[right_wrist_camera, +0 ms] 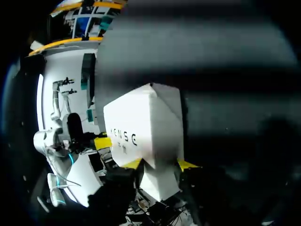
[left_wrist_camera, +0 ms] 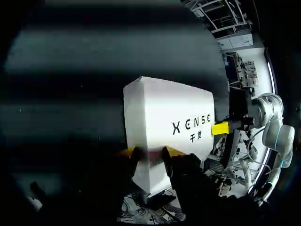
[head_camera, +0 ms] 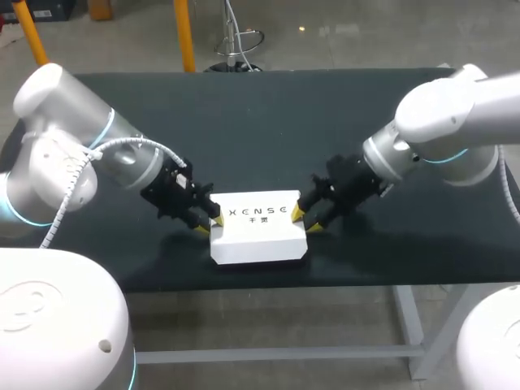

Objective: Assemble the packaging by folding the flat box into shape, placing the metal phone stand inside, and closing the box properly

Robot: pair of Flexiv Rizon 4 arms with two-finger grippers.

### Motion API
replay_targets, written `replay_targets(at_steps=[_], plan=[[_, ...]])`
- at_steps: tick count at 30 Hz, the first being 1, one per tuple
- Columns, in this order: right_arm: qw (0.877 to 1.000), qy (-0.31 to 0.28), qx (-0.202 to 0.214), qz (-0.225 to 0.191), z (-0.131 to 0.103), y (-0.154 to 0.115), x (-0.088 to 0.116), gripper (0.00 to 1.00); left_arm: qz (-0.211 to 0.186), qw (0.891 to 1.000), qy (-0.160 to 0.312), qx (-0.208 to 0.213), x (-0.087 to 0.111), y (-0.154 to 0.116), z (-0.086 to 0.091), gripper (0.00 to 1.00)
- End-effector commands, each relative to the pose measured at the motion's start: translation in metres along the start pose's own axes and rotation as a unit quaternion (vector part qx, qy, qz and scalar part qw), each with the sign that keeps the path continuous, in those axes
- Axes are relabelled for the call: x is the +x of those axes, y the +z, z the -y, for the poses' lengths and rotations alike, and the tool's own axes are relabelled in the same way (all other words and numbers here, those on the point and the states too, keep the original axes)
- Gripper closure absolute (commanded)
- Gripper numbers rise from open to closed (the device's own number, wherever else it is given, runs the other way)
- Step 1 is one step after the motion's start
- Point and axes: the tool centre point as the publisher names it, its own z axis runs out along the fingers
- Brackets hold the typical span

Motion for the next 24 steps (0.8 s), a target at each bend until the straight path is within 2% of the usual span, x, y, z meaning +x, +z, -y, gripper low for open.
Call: replay_targets(at_steps=[1,24], plan=[[1.0,0.003,0.011,-0.005,-0.005,0.004,0.007,0.54,0.002,1.0,-0.002,-0.01,0.009,0.005,0.002,0.62],[0.999,0.036,0.038,-0.011,-0.005,-0.004,0.018,0.53,0.003,0.999,-0.029,-0.039,0.013,-0.005,0.007,0.61]])
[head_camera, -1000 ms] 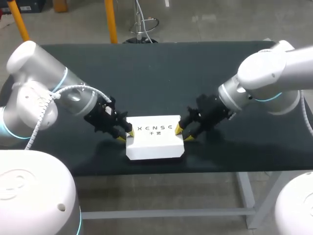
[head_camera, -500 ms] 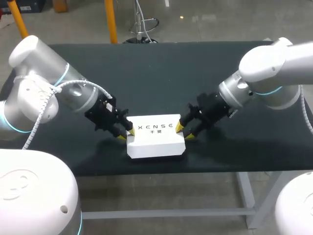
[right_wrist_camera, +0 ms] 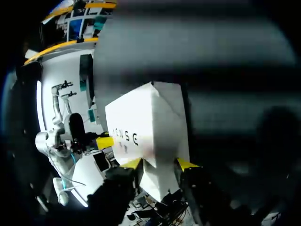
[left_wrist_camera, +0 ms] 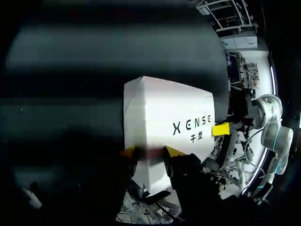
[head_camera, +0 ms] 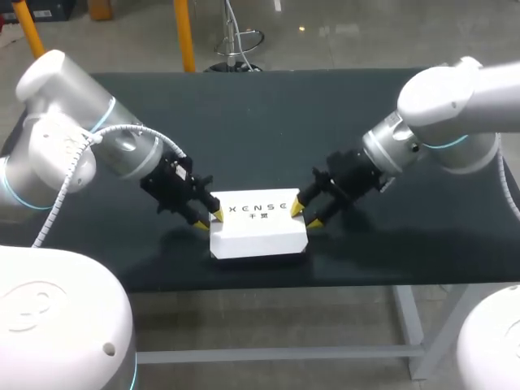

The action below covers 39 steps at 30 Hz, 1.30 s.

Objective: Assemble the packaging by folding the flat box into shape, placing the metal phone stand inside, and closing the box properly

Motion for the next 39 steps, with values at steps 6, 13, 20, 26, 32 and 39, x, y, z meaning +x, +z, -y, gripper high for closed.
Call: replay_targets(at_steps=[6,13,20,26,32,39], plan=[[1.0,0.016,0.019,-0.005,-0.006,0.002,0.01,0.53,0.005,1.0,-0.008,-0.018,0.01,0.001,0.005,0.61],[0.999,0.029,0.029,-0.004,-0.006,-0.001,0.013,0.53,0.008,0.999,-0.021,-0.027,0.013,-0.002,0.007,0.6],[0.999,0.035,0.032,-0.002,-0.004,-0.003,0.016,0.53,0.011,0.999,-0.028,-0.032,0.016,-0.004,0.008,0.6],[0.998,0.046,0.036,0.0,-0.004,-0.006,0.019,0.51,0.009,0.999,-0.033,-0.039,0.017,-0.006,0.009,0.61],[0.997,0.062,0.044,-0.001,-0.006,-0.008,0.021,0.52,0.012,0.998,-0.043,-0.048,0.019,-0.01,0.01,0.6],[0.995,0.081,0.057,-0.001,-0.01,-0.011,0.025,0.51,0.014,0.996,-0.059,-0.062,0.02,-0.014,0.013,0.6]])
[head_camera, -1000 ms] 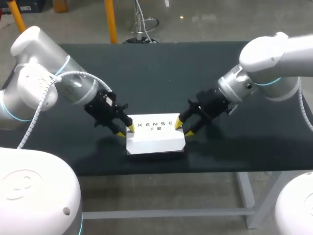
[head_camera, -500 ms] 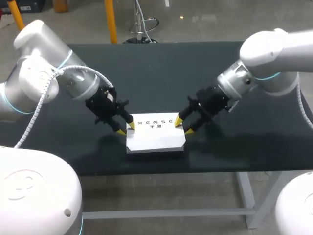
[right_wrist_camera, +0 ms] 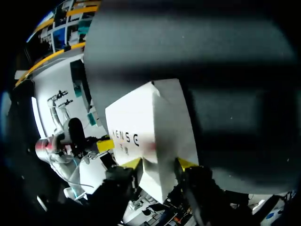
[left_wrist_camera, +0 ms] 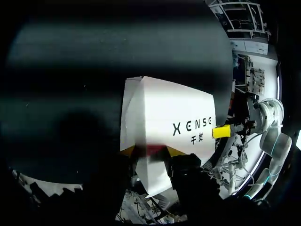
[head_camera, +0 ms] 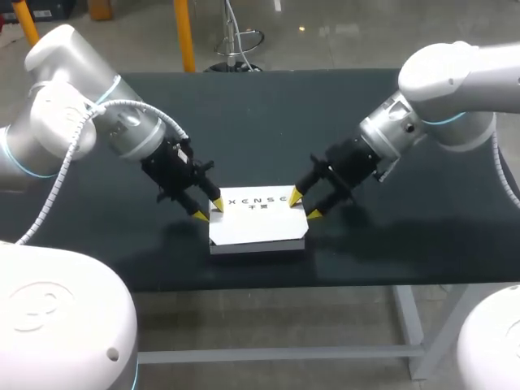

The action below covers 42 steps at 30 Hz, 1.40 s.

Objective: Assemble the packaging by folding the flat box into shape, placing the metal phone stand inside, and closing the box properly

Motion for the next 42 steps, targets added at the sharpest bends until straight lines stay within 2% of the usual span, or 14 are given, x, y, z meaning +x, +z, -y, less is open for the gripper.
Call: replay_targets(at_steps=[1,11,42], plan=[[1.0,0.004,0.016,0.001,-0.006,0.001,0.008,0.51,0.006,1.0,-0.004,-0.013,0.008,0.001,0.006,0.6],[0.999,0.023,0.044,-0.003,-0.01,-0.004,0.011,0.52,0.005,0.999,-0.021,-0.034,0.01,-0.002,0.007,0.6],[0.995,0.044,0.092,-0.013,-0.008,-0.015,0.016,0.52,0.009,0.992,-0.08,-0.094,0.026,-0.011,0.009,0.6]])
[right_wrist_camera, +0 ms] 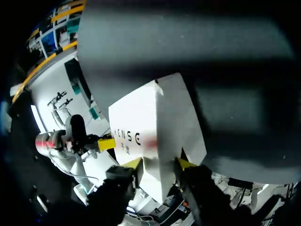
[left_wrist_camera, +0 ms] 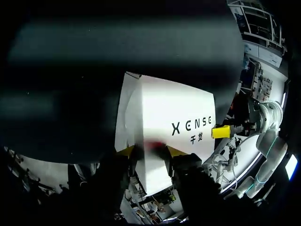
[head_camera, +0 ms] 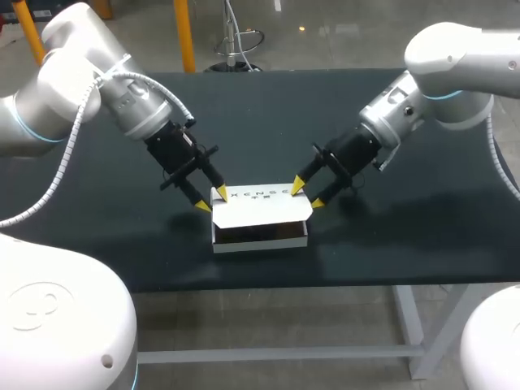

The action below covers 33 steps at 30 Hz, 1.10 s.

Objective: Assemble the packaging by folding the flat box into shape, placing the metal phone stand inside, and closing the box properly

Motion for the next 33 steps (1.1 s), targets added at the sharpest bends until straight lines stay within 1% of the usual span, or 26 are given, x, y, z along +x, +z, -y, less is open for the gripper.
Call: replay_targets(at_steps=[1,5,20,24,33], plan=[[1.0,0.0,0.019,-0.001,-0.004,0.001,0.005,0.52,0.005,1.0,-0.006,-0.013,0.008,0.001,0.005,0.6],[0.999,0.001,0.032,-0.001,-0.004,-0.001,0.006,0.52,0.006,1.0,-0.011,-0.022,0.009,-0.001,0.006,0.59],[0.998,0.016,0.056,-0.002,-0.006,-0.007,0.013,0.53,0.007,0.998,-0.034,-0.054,0.012,-0.008,0.01,0.59],[0.998,0.016,0.063,0.0,-0.006,-0.008,0.015,0.53,0.006,0.997,-0.037,-0.068,0.013,-0.011,0.012,0.6],[0.997,0.018,0.077,0.0,-0.006,-0.01,0.02,0.53,0.008,0.995,-0.04,-0.091,0.014,-0.017,0.014,0.58]])
